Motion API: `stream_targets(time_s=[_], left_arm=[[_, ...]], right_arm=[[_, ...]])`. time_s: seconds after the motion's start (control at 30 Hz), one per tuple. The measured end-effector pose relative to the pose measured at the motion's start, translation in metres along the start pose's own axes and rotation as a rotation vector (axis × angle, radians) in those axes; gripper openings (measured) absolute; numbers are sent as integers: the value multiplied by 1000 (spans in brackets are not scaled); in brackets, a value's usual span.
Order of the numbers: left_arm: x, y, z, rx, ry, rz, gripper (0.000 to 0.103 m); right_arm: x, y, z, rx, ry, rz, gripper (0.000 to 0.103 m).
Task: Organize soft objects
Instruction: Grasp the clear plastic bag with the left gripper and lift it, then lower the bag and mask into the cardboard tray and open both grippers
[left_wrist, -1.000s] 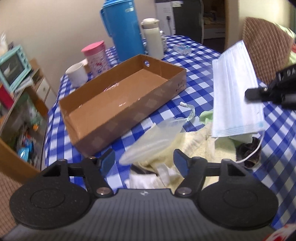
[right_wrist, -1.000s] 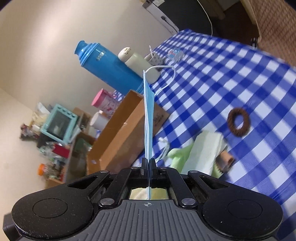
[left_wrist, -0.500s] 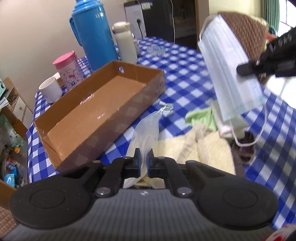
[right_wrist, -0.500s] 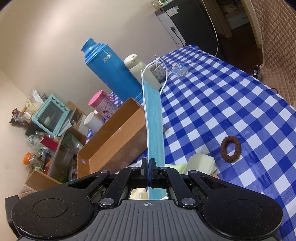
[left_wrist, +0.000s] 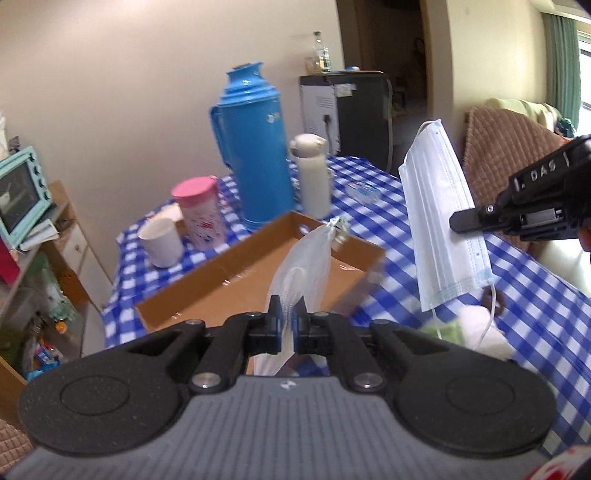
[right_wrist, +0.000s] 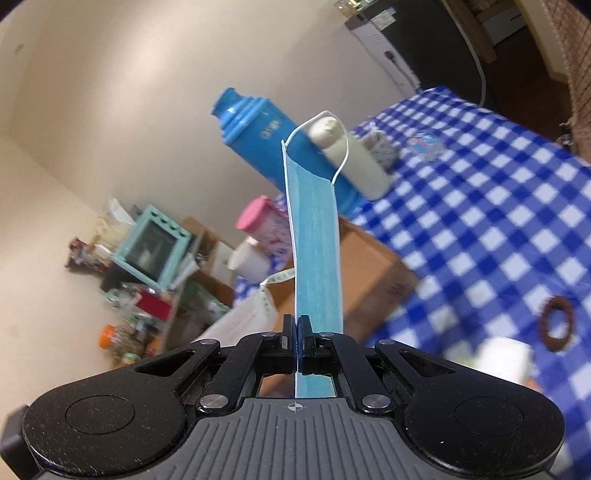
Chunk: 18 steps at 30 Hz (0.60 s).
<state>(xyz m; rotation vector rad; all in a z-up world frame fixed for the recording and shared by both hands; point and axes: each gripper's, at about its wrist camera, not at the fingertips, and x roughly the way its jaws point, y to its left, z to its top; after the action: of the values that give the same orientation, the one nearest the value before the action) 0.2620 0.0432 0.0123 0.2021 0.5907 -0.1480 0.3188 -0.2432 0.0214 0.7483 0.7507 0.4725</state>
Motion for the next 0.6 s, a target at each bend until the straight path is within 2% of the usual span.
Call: stream_targets(time_s=[0.17,0.37,0.5,0.57,0.6], left_arm=[[18,24,9,-3,2,43,5],[57,46,9,-2,32,72,8],[99,58,-11,-23,126,54,18],[114,62,-24,-41,176,47,34],[118,65,-29,-55,194,48,34]], right_arm=[[35,23,15,24,-20,78,1],[75,34,21,24,-30,100,1],[94,29,18,39,-18,77,1],[101,23,15,49,-6,60,1],[104,21,15,58,-1,57,1]])
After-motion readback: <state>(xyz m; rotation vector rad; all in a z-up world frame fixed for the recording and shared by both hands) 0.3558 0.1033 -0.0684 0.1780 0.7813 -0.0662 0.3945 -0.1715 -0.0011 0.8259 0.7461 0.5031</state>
